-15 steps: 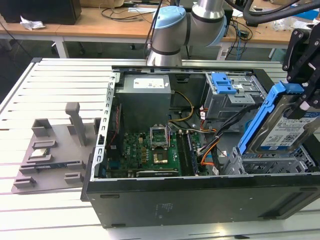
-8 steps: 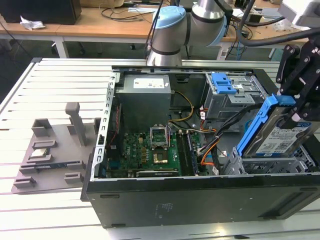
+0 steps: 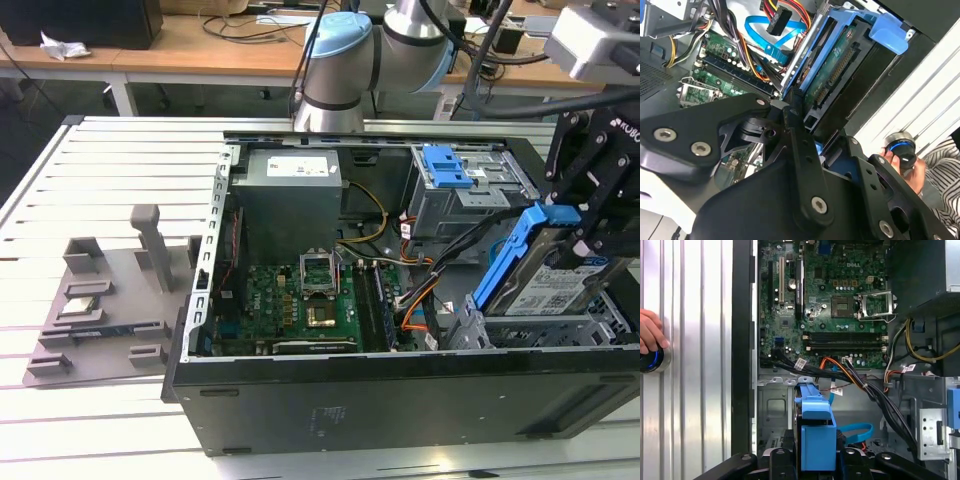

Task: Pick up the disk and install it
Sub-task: 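Insert the disk into the insertion slot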

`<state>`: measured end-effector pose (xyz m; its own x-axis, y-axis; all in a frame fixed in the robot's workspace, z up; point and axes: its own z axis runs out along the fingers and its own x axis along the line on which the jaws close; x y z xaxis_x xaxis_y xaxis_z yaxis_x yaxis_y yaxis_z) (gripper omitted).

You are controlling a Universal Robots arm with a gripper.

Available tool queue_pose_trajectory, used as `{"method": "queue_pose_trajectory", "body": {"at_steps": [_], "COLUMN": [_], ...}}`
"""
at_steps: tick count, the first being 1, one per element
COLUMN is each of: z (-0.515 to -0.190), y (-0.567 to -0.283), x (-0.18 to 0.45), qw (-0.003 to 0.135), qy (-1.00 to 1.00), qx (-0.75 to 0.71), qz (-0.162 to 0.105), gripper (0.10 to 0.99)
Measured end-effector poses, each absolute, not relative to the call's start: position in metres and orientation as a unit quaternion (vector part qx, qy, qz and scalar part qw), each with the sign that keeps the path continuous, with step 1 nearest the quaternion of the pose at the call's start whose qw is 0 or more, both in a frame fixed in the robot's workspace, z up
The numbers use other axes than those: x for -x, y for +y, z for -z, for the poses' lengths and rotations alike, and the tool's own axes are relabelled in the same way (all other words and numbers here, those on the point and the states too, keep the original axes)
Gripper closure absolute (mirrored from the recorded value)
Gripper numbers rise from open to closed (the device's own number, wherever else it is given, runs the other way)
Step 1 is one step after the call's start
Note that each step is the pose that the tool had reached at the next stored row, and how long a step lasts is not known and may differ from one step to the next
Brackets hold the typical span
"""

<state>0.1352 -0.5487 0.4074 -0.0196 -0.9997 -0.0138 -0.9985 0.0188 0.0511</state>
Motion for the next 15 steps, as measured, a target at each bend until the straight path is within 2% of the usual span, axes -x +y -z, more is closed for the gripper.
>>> {"method": "queue_pose_trajectory", "body": {"at_steps": [11, 13, 14, 15], "z": [-0.3990, -0.3987, -0.3987, -0.3986], "y": [-0.5487, -0.5487, -0.5487, -0.5487], "x": [-0.1352, -0.1352, -0.1352, -0.1352], "qw": [0.013, 0.013, 0.013, 0.013], "qy": [-0.714, -0.714, -0.714, -0.714], "qx": [-0.700, -0.700, -0.700, -0.700], "qz": [0.023, 0.023, 0.023, 0.023], "gripper": [0.718, 0.584, 0.596, 0.663]}}
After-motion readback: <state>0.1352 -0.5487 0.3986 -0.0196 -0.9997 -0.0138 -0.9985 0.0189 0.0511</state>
